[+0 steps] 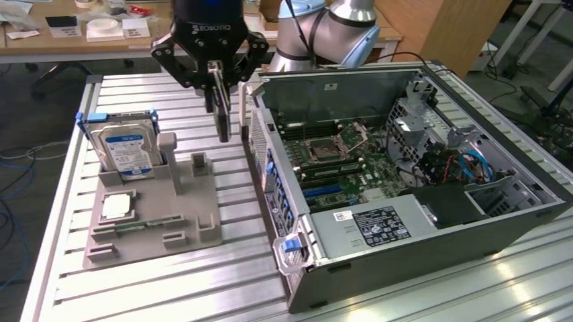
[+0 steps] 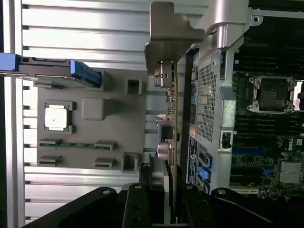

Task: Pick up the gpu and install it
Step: 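Pick up the gpu and move the gpu toward the slot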

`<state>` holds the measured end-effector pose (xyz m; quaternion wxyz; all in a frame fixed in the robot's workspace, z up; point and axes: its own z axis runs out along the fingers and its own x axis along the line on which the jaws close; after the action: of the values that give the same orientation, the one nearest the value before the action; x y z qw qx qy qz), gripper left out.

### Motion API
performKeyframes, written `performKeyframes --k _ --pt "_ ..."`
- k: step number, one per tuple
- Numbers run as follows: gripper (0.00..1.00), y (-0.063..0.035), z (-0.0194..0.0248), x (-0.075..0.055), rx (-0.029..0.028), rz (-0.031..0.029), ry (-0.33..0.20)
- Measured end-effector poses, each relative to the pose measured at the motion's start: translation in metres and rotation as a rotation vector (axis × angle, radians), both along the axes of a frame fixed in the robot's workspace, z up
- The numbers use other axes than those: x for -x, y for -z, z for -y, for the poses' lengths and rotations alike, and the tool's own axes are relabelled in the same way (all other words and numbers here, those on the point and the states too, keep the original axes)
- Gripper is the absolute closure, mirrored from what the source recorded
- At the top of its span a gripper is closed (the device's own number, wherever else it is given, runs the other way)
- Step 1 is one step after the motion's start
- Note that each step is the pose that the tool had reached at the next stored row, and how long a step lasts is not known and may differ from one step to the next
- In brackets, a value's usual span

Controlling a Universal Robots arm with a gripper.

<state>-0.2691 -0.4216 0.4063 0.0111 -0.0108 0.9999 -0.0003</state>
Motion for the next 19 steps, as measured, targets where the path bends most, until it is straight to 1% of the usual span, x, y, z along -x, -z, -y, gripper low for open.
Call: performKeyframes --k 8,19 --pt "0.72 0.0001 0.0 -0.03 0.0 -0.0001 0.0" --pt "0.72 0.0002 0.0 -0.063 0.0001 -0.0001 0.0"
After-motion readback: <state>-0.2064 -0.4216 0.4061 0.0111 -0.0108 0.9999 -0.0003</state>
